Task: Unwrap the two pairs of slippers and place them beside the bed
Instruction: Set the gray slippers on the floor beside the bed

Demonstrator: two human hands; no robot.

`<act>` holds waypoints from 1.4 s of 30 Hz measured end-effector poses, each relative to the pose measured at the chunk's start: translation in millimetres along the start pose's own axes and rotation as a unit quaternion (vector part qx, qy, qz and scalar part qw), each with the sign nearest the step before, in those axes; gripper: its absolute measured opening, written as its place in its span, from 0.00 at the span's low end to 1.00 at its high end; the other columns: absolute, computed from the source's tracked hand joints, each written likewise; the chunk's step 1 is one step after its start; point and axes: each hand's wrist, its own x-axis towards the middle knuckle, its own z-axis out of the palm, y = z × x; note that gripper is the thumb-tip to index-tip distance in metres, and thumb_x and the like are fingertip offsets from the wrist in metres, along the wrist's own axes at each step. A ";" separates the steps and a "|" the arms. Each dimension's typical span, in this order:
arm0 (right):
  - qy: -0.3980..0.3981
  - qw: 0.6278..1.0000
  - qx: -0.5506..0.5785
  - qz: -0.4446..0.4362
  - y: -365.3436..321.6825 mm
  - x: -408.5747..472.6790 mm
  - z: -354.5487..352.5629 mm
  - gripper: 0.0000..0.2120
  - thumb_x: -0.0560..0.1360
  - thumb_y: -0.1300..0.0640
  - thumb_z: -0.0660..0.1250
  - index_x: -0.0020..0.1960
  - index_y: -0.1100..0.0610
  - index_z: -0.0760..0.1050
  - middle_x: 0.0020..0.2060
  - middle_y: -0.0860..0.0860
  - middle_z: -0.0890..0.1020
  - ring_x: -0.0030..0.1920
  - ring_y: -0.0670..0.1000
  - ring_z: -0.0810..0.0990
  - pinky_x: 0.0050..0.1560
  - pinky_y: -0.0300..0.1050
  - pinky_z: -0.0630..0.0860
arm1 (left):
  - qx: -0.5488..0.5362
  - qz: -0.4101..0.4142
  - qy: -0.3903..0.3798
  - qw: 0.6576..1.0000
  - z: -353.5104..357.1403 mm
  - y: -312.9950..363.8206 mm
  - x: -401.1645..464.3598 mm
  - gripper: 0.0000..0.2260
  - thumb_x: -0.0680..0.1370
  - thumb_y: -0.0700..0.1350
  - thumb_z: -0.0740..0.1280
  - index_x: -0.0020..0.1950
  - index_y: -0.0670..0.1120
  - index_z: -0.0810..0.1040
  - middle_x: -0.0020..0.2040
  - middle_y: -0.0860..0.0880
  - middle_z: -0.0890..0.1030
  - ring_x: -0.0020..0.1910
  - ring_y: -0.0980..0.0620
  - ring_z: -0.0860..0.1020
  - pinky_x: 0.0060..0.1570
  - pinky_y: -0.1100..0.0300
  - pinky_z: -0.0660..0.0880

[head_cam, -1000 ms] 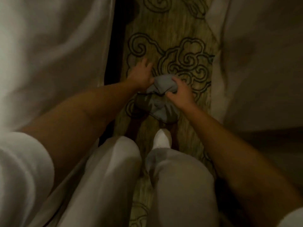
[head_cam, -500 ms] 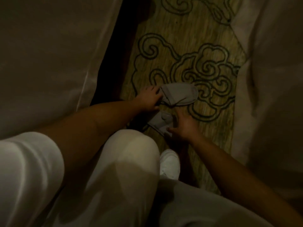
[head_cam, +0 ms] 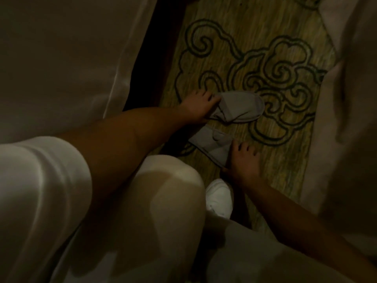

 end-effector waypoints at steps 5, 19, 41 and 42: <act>0.015 0.999 0.011 -0.032 13.7 13.1 -17.1 0.51 0.56 0.34 0.74 0.72 0.56 0.62 0.61 0.61 0.74 0.60 0.64 0.74 0.57 0.58 0.71 | 0.014 0.015 -0.032 0.999 -17.6 -7.5 12.2 0.50 0.65 0.59 0.76 0.80 0.47 0.54 0.71 0.38 0.67 0.69 0.37 0.66 0.66 0.42 0.66; 0.012 0.998 0.027 -0.056 -1.3 45.0 -44.2 0.49 0.64 0.41 0.78 0.77 0.55 0.58 0.72 0.60 0.67 0.70 0.64 0.67 0.64 0.65 0.70 | -0.008 -0.070 -0.007 0.997 -16.1 -33.1 -12.2 0.23 0.79 0.49 0.62 0.73 0.44 0.69 0.73 0.36 0.66 0.71 0.36 0.66 0.67 0.44 0.64; 0.006 0.994 0.014 -0.104 -13.6 81.7 -58.5 0.48 0.67 0.42 0.77 0.78 0.55 0.58 0.76 0.58 0.64 0.74 0.65 0.64 0.66 0.65 0.66 | -0.147 -0.108 -0.022 0.983 -12.4 -20.0 -4.4 0.27 0.78 0.54 0.64 0.74 0.44 0.66 0.67 0.38 0.73 0.64 0.38 0.74 0.59 0.48 0.72; 0.008 0.995 0.011 -0.102 -14.1 79.3 -55.0 0.52 0.64 0.40 0.78 0.79 0.55 0.57 0.76 0.58 0.63 0.75 0.64 0.63 0.66 0.66 0.66 | -0.156 -0.112 -0.027 0.981 -13.9 -18.0 -2.9 0.27 0.79 0.54 0.64 0.75 0.45 0.66 0.68 0.39 0.73 0.65 0.39 0.74 0.60 0.49 0.72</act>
